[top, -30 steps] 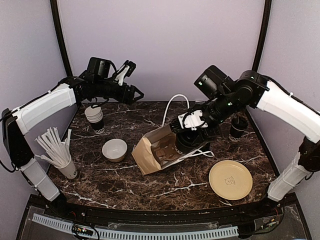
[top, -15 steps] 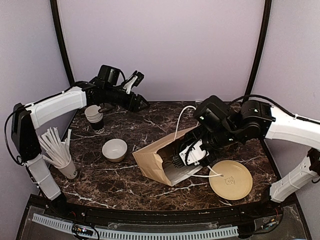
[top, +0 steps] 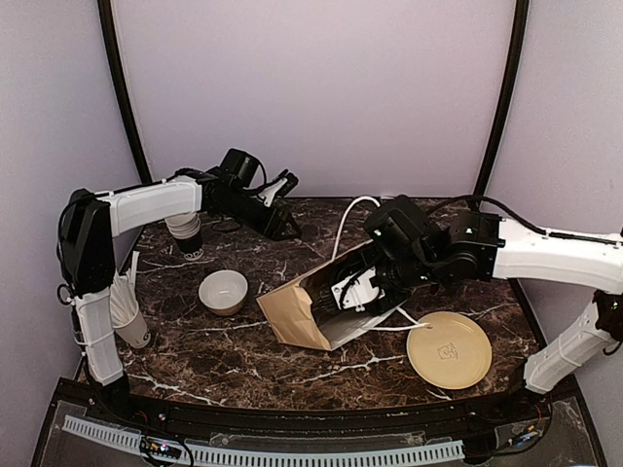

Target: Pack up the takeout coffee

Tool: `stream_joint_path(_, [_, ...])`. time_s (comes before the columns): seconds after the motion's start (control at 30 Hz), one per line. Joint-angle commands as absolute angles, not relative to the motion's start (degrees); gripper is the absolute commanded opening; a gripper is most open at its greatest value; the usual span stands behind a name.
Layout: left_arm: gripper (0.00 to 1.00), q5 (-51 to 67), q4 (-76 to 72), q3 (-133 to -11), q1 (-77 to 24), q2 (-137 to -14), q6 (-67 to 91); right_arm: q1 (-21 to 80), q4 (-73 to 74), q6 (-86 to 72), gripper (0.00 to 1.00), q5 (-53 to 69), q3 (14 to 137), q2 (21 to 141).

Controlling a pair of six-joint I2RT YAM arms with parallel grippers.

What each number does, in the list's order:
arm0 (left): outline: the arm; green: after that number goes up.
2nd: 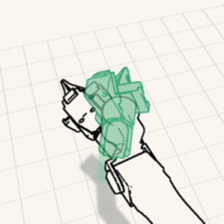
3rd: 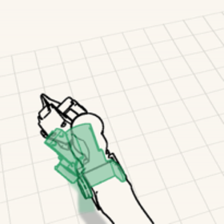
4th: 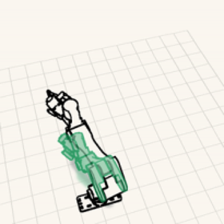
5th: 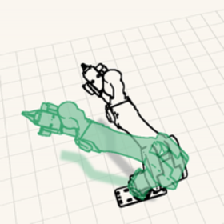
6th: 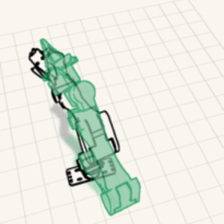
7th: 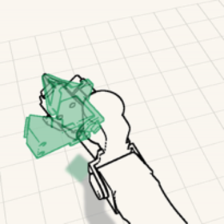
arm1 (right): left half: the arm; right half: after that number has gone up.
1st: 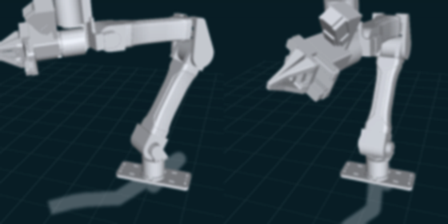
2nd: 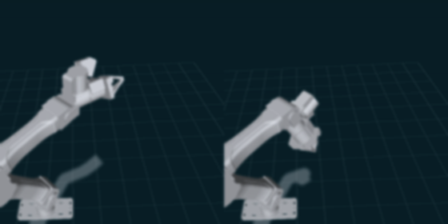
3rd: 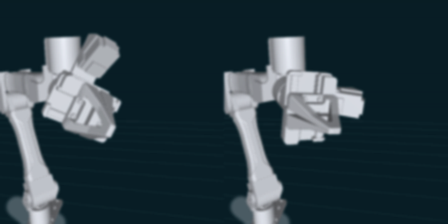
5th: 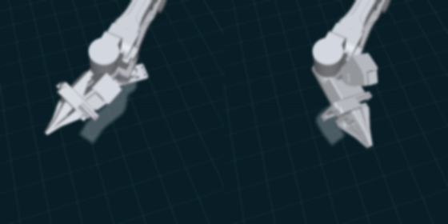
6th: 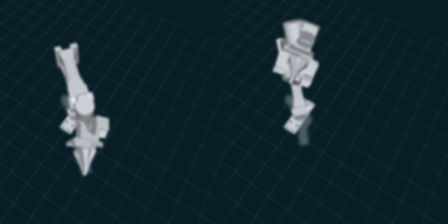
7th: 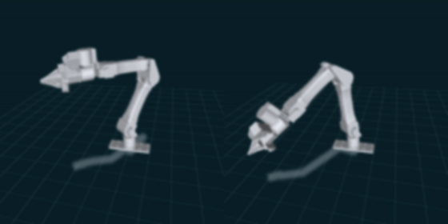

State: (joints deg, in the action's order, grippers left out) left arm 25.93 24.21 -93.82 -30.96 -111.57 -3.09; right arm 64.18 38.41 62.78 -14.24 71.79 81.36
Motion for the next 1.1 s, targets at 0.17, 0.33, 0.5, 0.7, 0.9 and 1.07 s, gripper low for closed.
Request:
stream_joint_path(0.17, [0.67,30.34,25.41,-94.73,-30.59,-112.50,-4.01,63.37,29.29,58.52,0.39,-13.16,66.26,79.85])
stream_joint_path(0.33, [0.67,31.06,25.39,-94.39,-30.57,-112.89,-3.98,63.03,24.90,58.55,0.39,-13.18,63.48,79.33])
stream_joint_path(0.5, [0.67,32.17,25.46,-94.42,-30.56,-113.52,-4.57,61.68,23.25,59.32,0.39,-12.37,62.12,79.72])
stream_joint_path(0.7, [0.67,33.41,25.80,-94.64,-30.59,-114.48,-4.72,59.04,21.97,60.44,0.37,-10.57,62.88,81.33])
stream_joint_path(0.9, [0.66,35.70,26.22,-94.65,-30.59,-115.40,-5.45,57.02,20.36,61.08,0.37,-7.03,62.22,82.33])
stream_joint_path(1.07, [0.65,37.62,26.21,-94.60,-30.58,-116.25,-5.01,56.69,19.27,61.08,0.37,-4.50,61.54,82.90])
